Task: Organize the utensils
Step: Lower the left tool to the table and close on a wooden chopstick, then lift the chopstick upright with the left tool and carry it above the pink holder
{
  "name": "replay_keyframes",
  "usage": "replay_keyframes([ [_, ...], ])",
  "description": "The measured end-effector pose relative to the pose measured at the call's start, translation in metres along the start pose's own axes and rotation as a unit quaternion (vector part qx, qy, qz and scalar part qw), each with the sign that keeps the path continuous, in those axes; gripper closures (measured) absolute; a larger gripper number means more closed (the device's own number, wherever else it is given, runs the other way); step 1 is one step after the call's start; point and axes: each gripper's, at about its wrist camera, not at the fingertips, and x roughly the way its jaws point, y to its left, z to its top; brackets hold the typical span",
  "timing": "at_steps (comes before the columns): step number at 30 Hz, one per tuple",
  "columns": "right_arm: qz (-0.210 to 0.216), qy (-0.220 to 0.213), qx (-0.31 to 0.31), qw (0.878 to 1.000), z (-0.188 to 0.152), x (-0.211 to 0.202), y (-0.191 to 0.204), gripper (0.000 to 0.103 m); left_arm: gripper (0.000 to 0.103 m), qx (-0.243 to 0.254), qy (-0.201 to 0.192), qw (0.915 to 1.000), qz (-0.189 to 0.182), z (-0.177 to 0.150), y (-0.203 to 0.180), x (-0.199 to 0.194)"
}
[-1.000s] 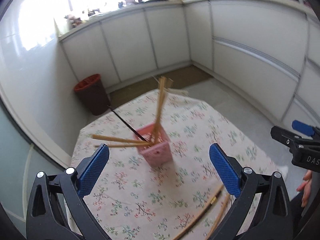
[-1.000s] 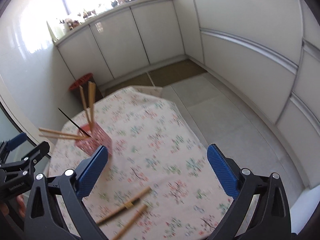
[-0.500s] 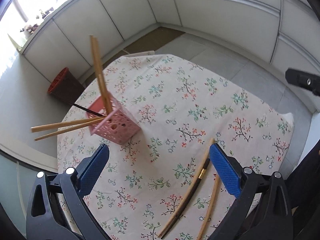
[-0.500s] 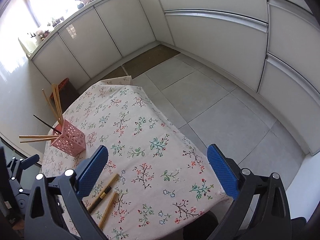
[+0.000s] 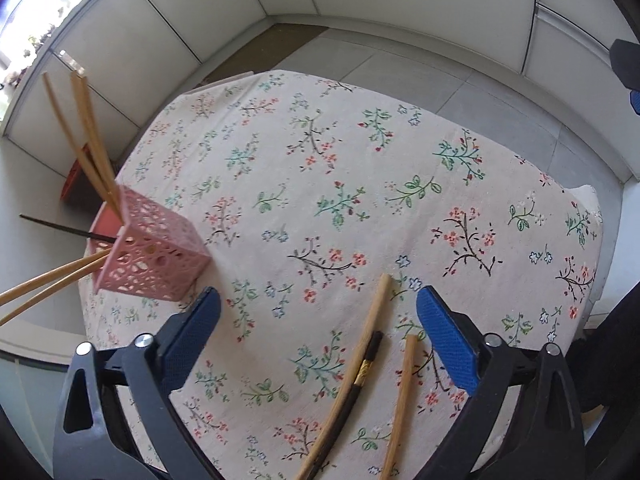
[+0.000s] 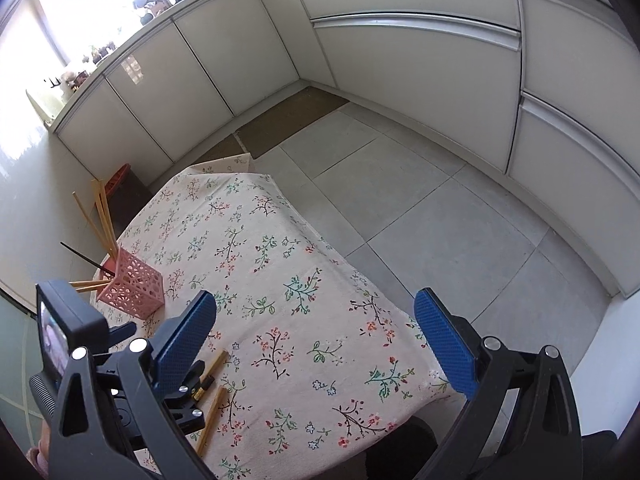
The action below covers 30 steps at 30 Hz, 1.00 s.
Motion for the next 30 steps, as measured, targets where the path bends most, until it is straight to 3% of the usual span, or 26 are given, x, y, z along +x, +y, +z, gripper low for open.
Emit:
replay_keyframes([
  [6,-0.001,0.005,-0.001,1.0,0.001,0.002,0.0,0.007,0.038,0.011,0.04,0.9986,-0.032,0.002,-0.006,0.027],
  [11,0.0,0.01,0.003,1.0,0.001,0.005,-0.002,0.007,0.047,0.014,0.055,0.9974,-0.045,0.002,-0.006,0.039],
  [14,-0.001,0.014,0.003,1.0,0.001,0.007,-0.001,0.007,0.062,0.012,0.064,0.9962,-0.057,0.001,-0.005,0.044],
  [20,-0.003,0.017,0.001,1.0,0.0,0.01,0.001,0.007,0.068,0.003,0.073,0.9934,-0.089,0.002,0.002,0.05],
  [22,-0.003,0.019,0.002,1.0,-0.001,0.011,0.001,0.007,0.087,-0.001,0.077,0.9915,-0.105,0.003,0.005,0.052],
  [23,-0.003,0.02,0.002,1.0,-0.001,0.011,0.002,0.007,0.091,-0.001,0.078,0.9916,-0.104,0.004,0.007,0.053],
  [30,0.013,0.053,-0.017,0.998,-0.008,0.021,0.016,0.007,0.095,-0.036,0.07,0.9888,-0.126,0.001,0.034,0.058],
])
